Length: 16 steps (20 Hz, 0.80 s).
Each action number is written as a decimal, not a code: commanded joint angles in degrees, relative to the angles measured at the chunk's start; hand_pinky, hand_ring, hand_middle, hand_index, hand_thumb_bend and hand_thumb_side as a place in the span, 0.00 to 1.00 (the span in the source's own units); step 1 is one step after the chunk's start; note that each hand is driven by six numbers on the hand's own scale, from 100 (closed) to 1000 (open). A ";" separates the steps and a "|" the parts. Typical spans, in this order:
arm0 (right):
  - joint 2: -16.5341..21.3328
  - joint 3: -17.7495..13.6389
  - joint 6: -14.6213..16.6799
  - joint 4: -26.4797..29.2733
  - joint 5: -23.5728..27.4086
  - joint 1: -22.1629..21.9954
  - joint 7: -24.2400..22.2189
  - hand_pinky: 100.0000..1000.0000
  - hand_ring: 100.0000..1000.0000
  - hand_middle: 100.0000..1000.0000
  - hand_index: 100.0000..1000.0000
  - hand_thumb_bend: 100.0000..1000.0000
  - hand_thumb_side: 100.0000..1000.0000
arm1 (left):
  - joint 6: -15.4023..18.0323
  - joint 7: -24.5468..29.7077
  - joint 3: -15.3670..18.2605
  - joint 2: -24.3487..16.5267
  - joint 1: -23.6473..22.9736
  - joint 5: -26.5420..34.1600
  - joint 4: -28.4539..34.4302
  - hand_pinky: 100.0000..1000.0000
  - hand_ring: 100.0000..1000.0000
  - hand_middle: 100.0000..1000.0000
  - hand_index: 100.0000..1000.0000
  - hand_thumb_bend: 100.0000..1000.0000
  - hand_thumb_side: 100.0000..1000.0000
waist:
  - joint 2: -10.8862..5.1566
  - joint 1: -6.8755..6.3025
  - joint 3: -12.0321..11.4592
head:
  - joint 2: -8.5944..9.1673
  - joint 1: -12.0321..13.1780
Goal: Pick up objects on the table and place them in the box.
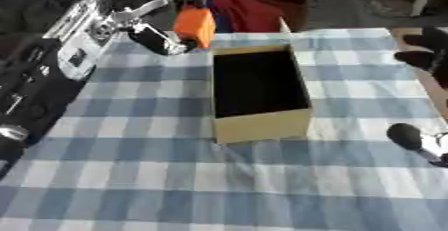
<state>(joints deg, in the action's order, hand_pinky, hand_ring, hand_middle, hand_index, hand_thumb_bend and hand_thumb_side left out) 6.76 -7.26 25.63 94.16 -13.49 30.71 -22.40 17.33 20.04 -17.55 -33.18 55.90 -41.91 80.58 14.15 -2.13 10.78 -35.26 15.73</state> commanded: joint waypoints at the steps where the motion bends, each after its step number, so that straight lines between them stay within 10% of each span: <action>1: 0.17 0.29 0.17 0.48 -0.31 0.64 -0.32 0.86 0.79 0.85 1.00 0.75 0.56 | -0.06 3.10 -1.64 0.17 0.94 1.39 3.83 0.64 0.52 0.47 0.70 0.28 0.17 | -1.41 0.13 0.20 | -0.26 0.14; 16: -0.30 0.46 0.13 0.45 -0.13 0.74 -0.78 0.86 0.79 0.85 1.00 0.74 0.57 | 0.92 4.16 -3.25 5.42 0.59 -6.37 -4.68 0.66 0.57 0.54 0.75 0.34 0.23 | -1.26 0.01 1.42 | 0.07 -0.04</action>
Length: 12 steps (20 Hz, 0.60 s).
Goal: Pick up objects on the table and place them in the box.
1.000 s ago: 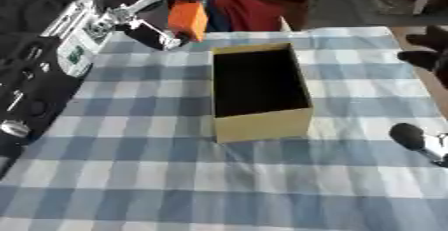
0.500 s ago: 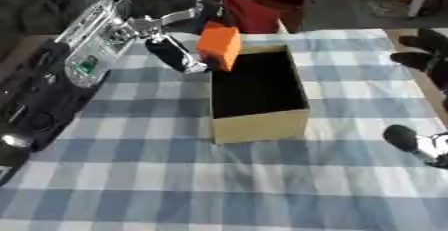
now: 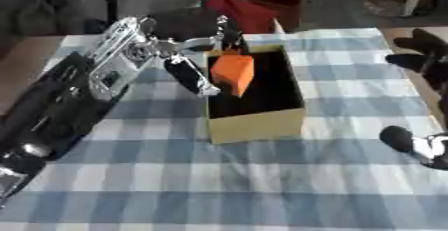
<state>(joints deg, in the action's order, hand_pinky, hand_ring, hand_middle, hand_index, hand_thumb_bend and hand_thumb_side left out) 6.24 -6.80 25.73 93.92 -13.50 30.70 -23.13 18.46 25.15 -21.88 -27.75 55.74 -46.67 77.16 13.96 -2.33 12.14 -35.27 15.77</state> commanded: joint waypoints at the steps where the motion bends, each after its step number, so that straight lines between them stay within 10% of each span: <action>1: 0.19 0.00 0.02 0.69 -0.11 0.76 -0.06 0.86 0.79 0.85 1.00 0.74 0.57 | -0.32 -1.27 1.20 0.27 0.71 -2.23 -2.07 0.66 0.58 0.56 0.75 0.34 0.24 | -1.05 0.21 0.08 | 0.11 -0.14; 12: 0.05 0.00 -0.07 0.85 -0.10 0.74 -0.31 0.86 0.79 0.85 1.00 0.74 0.57 | 0.00 -3.12 1.12 0.87 0.54 -3.47 -2.36 0.77 0.75 0.77 0.87 0.52 0.48 | -0.96 0.32 -0.94 | 0.29 -0.35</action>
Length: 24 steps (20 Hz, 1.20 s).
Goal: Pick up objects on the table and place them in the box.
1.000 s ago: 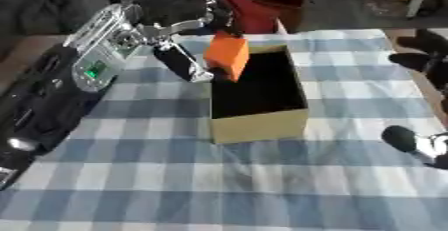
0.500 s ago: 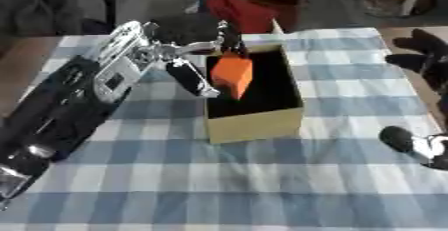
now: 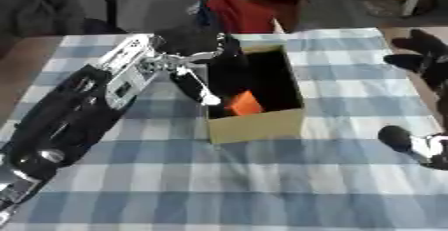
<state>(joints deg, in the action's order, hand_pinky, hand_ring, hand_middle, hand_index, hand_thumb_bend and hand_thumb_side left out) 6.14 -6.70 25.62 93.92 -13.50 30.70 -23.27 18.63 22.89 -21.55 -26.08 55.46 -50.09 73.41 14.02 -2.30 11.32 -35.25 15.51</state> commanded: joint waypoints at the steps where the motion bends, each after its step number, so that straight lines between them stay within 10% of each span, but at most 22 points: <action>1: 0.13 -0.12 0.04 0.84 -0.13 0.72 -0.16 0.86 0.79 0.85 1.00 0.74 0.57 | -0.32 -1.22 0.94 -1.04 0.79 0.30 1.90 0.76 0.75 0.77 0.87 0.51 0.47 | -1.07 0.36 -0.29 | 0.26 -0.10; 11: 0.32 -0.87 0.05 0.31 -1.03 0.19 0.51 0.86 0.80 0.85 1.00 0.74 0.57 | -6.65 -7.85 8.02 -11.02 -1.31 11.44 15.57 0.73 0.70 0.70 0.83 0.25 0.30 | -1.98 1.17 -3.10 | -0.48 -1.20; 18: 0.69 -1.60 -0.22 0.43 -1.52 -0.26 1.32 0.86 0.80 0.85 1.00 0.74 0.57 | -15.57 -19.09 18.42 -17.79 -10.06 26.22 22.53 0.71 0.66 0.64 0.81 0.01 0.33 | -2.05 1.47 -5.11 | -1.05 -2.99; 24: 0.78 -1.93 -0.48 0.67 -1.61 -0.26 1.73 0.86 0.80 0.85 1.00 0.71 0.58 | -18.31 -24.73 21.41 -18.72 -19.01 36.13 24.19 0.72 0.65 0.62 0.81 0.00 0.40 | -1.69 1.82 -6.35 | -2.34 -4.25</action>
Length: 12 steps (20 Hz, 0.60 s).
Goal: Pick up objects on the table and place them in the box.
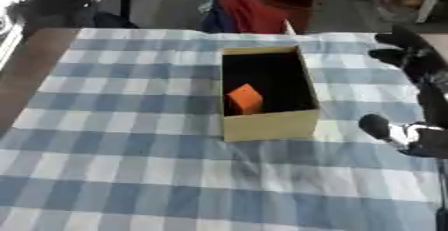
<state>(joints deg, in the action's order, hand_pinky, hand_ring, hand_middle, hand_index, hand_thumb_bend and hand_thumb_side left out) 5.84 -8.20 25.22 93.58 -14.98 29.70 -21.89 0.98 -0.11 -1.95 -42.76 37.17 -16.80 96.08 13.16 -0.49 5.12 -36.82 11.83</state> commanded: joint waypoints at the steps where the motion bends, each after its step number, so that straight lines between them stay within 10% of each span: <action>1: 1.07 -0.44 -0.09 1.00 -0.16 0.79 0.36 0.86 0.80 0.85 1.00 0.71 0.58 | -0.78 -2.17 2.20 -1.82 -1.85 3.49 1.82 0.72 0.65 0.62 0.81 0.00 0.41 | -0.79 0.03 -0.20 | -1.06 -0.66; 12: 1.08 -0.91 -0.50 1.57 -0.11 0.53 0.83 0.86 0.80 0.85 1.00 0.71 0.58 | -1.28 -3.48 3.69 0.44 -8.28 5.63 3.88 0.71 0.65 0.62 0.81 0.00 0.45 | -0.43 0.29 -1.38 | -3.49 -2.33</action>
<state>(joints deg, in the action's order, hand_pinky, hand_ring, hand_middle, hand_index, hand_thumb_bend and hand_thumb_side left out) 5.84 -8.82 24.70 93.92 -14.99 29.67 -21.18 -0.28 -3.30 0.68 -41.34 28.43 -11.50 99.01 13.50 -0.06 3.79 -39.80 9.78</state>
